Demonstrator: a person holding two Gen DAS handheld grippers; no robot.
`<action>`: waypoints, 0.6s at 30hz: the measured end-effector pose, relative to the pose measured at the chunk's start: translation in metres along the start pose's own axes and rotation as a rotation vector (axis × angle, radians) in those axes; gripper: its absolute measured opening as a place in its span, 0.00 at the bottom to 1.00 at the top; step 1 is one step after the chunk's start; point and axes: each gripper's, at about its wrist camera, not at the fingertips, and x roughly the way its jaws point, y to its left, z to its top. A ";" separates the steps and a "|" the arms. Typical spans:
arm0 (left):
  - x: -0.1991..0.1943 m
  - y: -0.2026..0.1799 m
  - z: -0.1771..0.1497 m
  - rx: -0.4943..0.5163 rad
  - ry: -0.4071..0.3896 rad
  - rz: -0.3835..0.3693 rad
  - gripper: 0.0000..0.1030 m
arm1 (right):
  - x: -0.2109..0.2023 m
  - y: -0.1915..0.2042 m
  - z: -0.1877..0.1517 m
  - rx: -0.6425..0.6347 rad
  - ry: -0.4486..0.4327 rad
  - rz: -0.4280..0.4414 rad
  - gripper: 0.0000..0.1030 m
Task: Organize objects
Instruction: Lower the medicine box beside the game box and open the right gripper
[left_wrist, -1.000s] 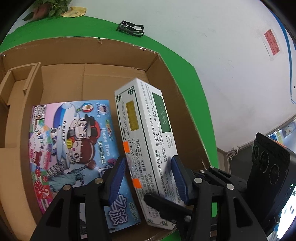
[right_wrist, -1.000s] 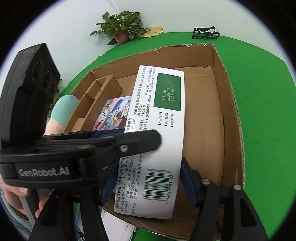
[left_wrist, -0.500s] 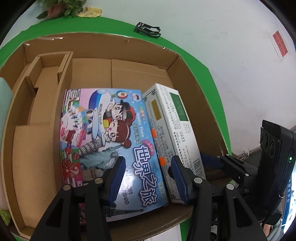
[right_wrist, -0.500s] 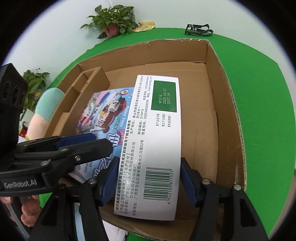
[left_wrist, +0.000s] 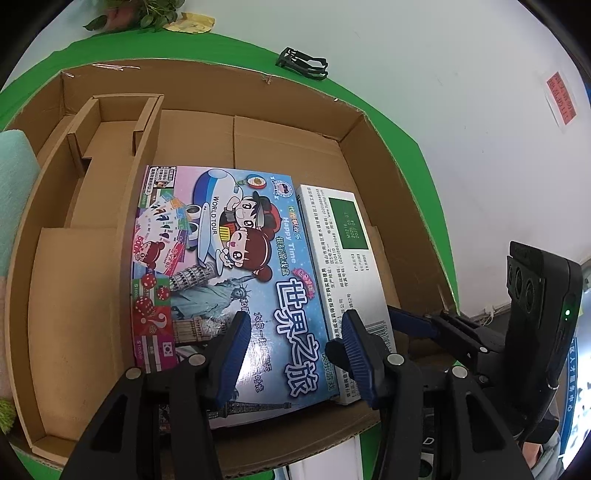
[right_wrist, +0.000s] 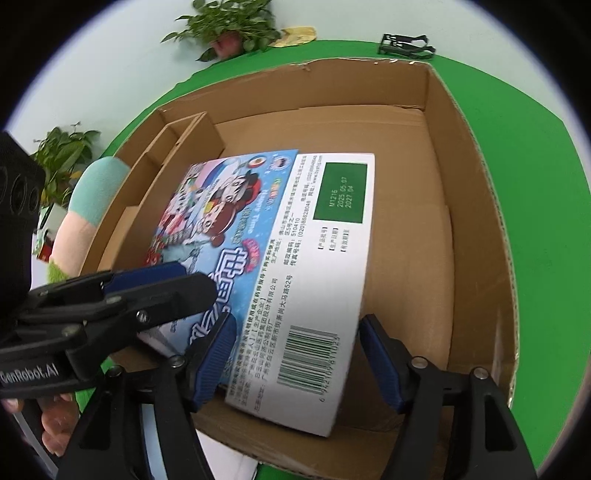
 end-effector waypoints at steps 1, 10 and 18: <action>-0.001 -0.001 -0.001 0.005 0.000 0.002 0.48 | -0.001 0.000 -0.001 -0.006 -0.003 -0.001 0.68; -0.004 0.000 -0.012 0.008 0.006 -0.001 0.48 | -0.001 0.005 -0.004 -0.073 -0.022 -0.018 0.69; -0.044 -0.030 -0.031 0.145 -0.202 0.053 0.57 | -0.022 0.024 -0.021 -0.170 -0.119 -0.110 0.99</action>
